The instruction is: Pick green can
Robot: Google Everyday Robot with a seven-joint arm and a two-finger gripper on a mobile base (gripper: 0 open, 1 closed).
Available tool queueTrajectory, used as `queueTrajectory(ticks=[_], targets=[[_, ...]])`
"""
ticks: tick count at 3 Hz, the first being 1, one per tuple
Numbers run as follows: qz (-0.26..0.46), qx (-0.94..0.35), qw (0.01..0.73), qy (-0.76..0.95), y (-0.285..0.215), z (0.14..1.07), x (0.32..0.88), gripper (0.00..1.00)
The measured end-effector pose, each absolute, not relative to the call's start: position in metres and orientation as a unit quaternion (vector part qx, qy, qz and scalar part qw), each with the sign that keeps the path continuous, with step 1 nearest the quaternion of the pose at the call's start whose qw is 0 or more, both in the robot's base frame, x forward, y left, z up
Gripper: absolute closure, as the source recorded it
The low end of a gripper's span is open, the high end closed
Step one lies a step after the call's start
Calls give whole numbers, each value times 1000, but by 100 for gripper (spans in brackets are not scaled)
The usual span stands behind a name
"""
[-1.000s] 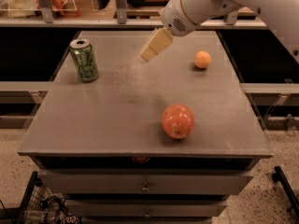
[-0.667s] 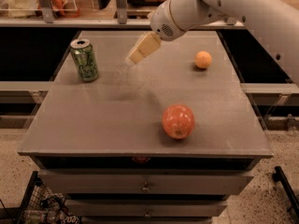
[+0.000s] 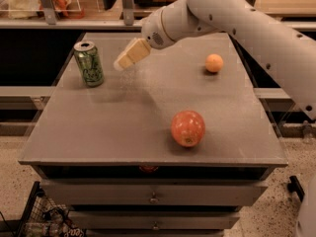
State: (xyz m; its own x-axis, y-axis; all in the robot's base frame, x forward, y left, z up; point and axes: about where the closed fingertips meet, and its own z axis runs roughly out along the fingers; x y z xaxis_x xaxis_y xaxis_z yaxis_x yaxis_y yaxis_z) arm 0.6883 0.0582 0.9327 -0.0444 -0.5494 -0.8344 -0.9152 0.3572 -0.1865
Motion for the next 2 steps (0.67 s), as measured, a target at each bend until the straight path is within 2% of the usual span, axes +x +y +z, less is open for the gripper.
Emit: queueTrajectory(ticks=[2], targets=[[208, -559, 427, 680, 104, 931, 679, 0]])
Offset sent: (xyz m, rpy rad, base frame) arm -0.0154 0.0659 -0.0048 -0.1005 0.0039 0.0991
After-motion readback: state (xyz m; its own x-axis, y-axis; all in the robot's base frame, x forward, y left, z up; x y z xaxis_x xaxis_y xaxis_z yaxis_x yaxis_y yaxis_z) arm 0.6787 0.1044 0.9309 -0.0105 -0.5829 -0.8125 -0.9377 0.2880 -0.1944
